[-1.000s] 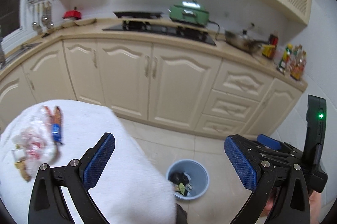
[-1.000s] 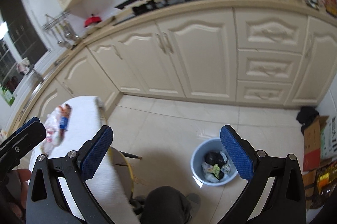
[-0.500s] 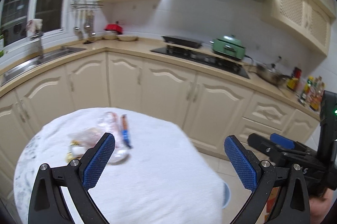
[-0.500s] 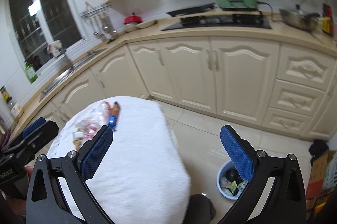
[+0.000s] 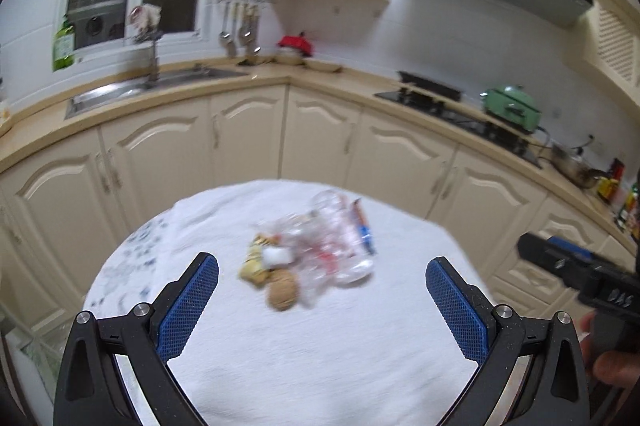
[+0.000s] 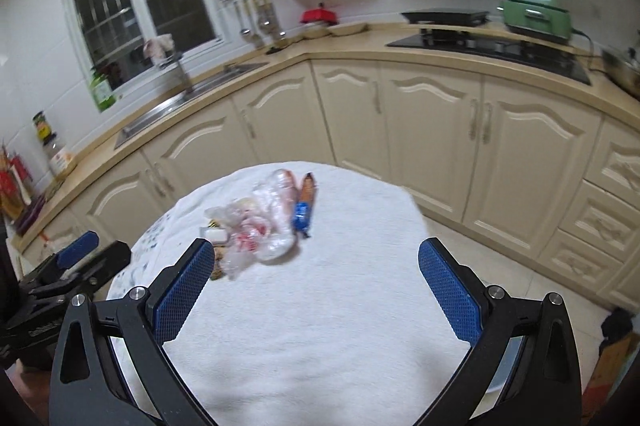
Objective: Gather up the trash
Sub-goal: 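Swing both tools back over the table, then grasp the bread bun with the left gripper while the right grasps the clear plastic bag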
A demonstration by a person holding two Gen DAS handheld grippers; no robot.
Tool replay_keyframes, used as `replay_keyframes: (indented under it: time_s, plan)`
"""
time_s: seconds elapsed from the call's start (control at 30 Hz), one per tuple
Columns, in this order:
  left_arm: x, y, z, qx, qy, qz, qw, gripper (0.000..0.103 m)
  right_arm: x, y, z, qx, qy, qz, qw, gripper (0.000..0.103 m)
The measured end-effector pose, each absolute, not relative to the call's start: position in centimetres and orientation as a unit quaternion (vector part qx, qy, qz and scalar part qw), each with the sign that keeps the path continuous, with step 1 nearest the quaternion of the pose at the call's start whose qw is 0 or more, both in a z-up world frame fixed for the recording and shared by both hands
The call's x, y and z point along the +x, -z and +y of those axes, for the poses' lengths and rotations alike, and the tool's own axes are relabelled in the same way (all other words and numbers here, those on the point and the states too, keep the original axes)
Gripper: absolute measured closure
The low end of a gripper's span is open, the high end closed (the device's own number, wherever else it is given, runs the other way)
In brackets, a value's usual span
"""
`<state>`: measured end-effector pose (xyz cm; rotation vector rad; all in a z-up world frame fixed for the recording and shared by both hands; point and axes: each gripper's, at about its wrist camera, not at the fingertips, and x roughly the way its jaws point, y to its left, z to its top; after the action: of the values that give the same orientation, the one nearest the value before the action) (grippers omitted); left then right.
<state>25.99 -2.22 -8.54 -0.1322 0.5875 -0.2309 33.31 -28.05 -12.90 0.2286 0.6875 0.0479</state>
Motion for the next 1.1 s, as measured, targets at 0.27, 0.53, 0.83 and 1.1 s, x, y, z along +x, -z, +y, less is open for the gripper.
replay_keyframes:
  time_s: [0.27, 0.53, 0.83, 1.1]
  plan:
    - [30.6, 10.2, -1.2, -0.061, 0.077, 0.338, 0.936, 0.001, 36.4, 15.3, -24.6, 0.088, -0.066, 0.369, 0.923, 0.000]
    - [36.6, 13.2, -1.8, -0.054, 0.059, 0.381, 0.921, 0.001, 39.5, 18.4, -22.4, 0.073, -0.088, 0.403, 0.908, 0.000]
    - [44.7, 18.1, -4.4, -0.049, 0.066, 0.432, 0.898, 0.019, 42.9, 20.6, -21.5, 0.090, -0.112, 0.433, 0.890, 0.000]
    - [48.5, 19.2, -3.8, -0.083, 0.109, 0.429, 0.893, 0.054, 44.9, 22.2, -20.7, 0.089, -0.122, 0.452, 0.879, 0.000]
